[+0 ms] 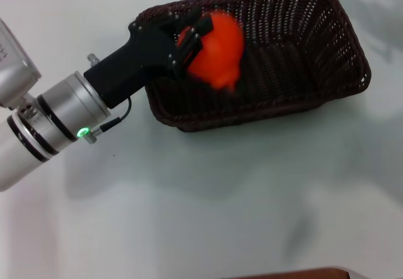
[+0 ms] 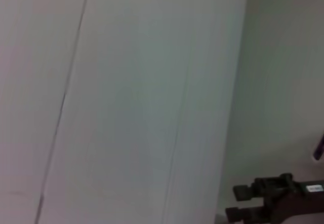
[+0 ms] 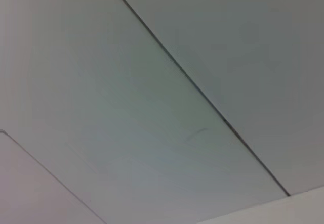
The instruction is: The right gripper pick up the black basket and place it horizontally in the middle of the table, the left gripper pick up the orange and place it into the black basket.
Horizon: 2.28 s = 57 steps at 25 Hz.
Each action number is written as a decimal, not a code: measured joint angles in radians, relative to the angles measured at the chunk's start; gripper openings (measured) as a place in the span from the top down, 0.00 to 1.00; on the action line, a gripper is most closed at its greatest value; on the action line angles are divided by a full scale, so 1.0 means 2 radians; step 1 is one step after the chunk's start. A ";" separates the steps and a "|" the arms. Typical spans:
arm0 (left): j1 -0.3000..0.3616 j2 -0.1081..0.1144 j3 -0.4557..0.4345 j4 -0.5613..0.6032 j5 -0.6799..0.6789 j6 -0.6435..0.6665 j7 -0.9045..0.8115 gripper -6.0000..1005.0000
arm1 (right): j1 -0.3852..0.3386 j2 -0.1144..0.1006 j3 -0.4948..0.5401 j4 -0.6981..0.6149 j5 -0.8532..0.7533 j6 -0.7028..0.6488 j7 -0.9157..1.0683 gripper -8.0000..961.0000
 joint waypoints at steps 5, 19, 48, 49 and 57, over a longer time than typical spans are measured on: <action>0.010 0.000 -0.001 0.002 -0.017 0.003 0.001 0.67 | 0.000 -0.001 0.003 0.035 0.028 -0.001 -0.034 0.28; 0.147 0.003 -0.118 0.002 -0.145 -0.016 0.077 0.27 | -0.013 0.001 0.046 0.224 0.193 -0.005 -0.335 0.28; 0.173 0.001 -0.237 0.073 -0.146 -0.098 0.186 0.10 | 0.019 0.000 0.169 0.419 0.301 -0.018 -0.700 0.28; 0.172 0.001 -0.237 0.074 -0.146 -0.099 0.186 0.10 | 0.021 -0.002 0.173 0.421 0.301 -0.019 -0.700 0.28; 0.149 0.003 -0.239 0.096 -0.146 -0.096 0.187 0.10 | 0.025 -0.001 0.195 0.416 0.301 -0.025 -0.705 0.28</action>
